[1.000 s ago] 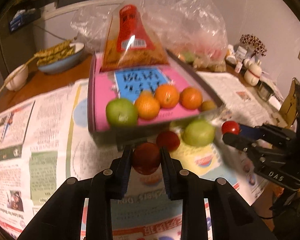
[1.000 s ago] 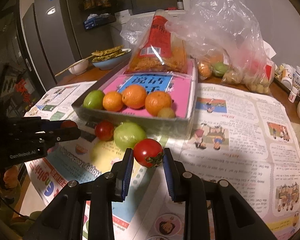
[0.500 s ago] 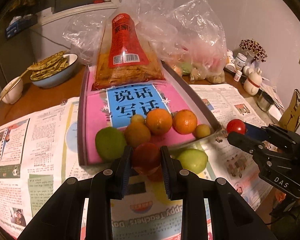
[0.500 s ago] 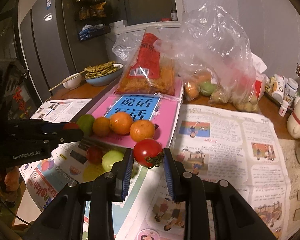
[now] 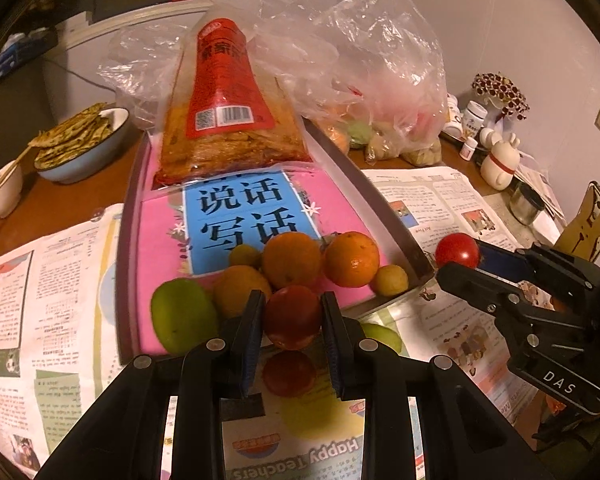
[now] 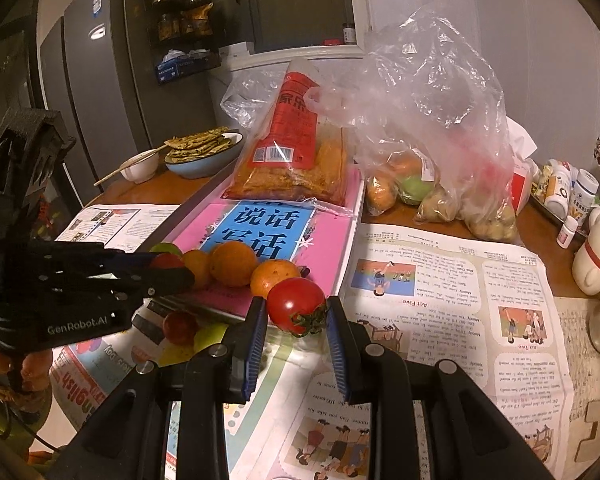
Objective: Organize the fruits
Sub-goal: 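Lift and carry both held cherry tomatoes over the pink box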
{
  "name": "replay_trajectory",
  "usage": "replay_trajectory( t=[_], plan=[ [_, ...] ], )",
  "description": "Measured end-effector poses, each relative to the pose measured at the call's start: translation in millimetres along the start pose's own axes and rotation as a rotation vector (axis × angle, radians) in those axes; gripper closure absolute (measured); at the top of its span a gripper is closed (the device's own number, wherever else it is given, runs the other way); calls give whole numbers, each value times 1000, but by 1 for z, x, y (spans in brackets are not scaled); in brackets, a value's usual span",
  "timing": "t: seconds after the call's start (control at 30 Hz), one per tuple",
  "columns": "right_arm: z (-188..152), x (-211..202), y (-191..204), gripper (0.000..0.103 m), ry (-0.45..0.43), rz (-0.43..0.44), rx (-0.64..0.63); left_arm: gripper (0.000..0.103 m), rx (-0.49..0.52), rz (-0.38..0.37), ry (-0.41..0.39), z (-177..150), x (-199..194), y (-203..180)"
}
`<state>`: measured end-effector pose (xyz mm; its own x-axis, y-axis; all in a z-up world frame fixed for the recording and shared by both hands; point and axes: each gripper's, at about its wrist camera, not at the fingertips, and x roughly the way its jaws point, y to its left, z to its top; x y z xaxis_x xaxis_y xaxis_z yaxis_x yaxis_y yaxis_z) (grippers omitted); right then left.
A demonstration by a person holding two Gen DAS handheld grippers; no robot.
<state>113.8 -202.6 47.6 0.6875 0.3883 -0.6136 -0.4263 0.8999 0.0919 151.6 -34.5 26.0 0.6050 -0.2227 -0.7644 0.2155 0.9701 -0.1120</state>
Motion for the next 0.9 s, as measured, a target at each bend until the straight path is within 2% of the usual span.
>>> replay_trajectory(
  t=[0.2,0.9],
  plan=[
    [5,8,1,73,12,-1,-6,74,25,-10,2,1,7,-5],
    [13,23,-2,73,35,-17,-8,74,19,-31,25,3,20,-2]
  ],
)
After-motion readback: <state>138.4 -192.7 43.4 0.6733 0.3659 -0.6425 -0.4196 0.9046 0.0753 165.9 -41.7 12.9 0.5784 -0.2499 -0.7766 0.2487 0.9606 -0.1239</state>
